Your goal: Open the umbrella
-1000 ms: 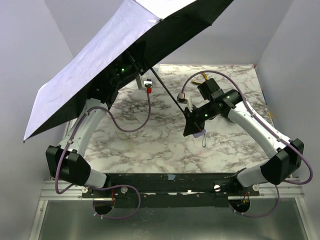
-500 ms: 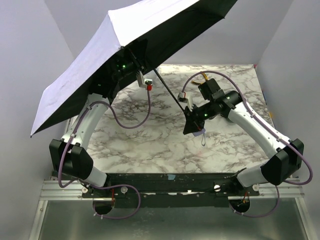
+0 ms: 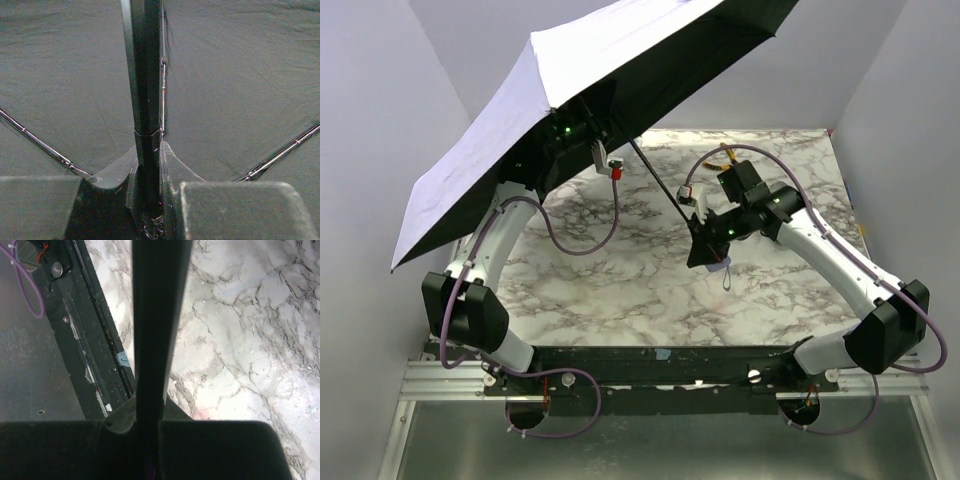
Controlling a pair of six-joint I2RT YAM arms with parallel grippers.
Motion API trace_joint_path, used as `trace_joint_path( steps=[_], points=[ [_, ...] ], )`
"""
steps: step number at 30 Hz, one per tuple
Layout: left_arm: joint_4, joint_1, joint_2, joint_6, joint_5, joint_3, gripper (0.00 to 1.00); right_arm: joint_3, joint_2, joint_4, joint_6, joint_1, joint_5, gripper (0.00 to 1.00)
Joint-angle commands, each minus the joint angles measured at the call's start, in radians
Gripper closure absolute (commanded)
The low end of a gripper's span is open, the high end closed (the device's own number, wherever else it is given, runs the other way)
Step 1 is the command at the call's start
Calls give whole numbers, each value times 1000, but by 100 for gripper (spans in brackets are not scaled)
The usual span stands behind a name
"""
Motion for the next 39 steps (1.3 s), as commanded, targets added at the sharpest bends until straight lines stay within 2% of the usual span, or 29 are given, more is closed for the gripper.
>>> trace_joint_path(
  steps=[1, 7, 15, 17, 22, 31, 36, 39],
  points=[
    [313, 230, 15, 80, -460, 139, 83, -93, -57, -421, -253, 33, 22, 99],
    [327, 228, -20, 75, -405, 69, 81, -53, -54, -373, -221, 33, -7, 99],
    [287, 69, -122, 82, -291, -137, 78, 133, 15, -188, -68, 33, -152, 99],
    [247, 27, -134, 83, -277, -156, 75, 171, 33, -153, -39, 33, -177, 99],
    [225, -47, -146, 100, -219, -220, 59, 213, 48, -58, 42, 33, -218, 99],
    [143, -141, -217, 111, -142, -362, 53, 158, -4, 86, 150, 33, -210, 99],
    [137, -160, -269, 55, -110, -424, 41, 74, -66, 246, 269, 33, -178, 99],
    [150, -160, -314, -41, -73, -446, 34, 32, -92, 347, 337, 33, -142, 99]
  ],
)
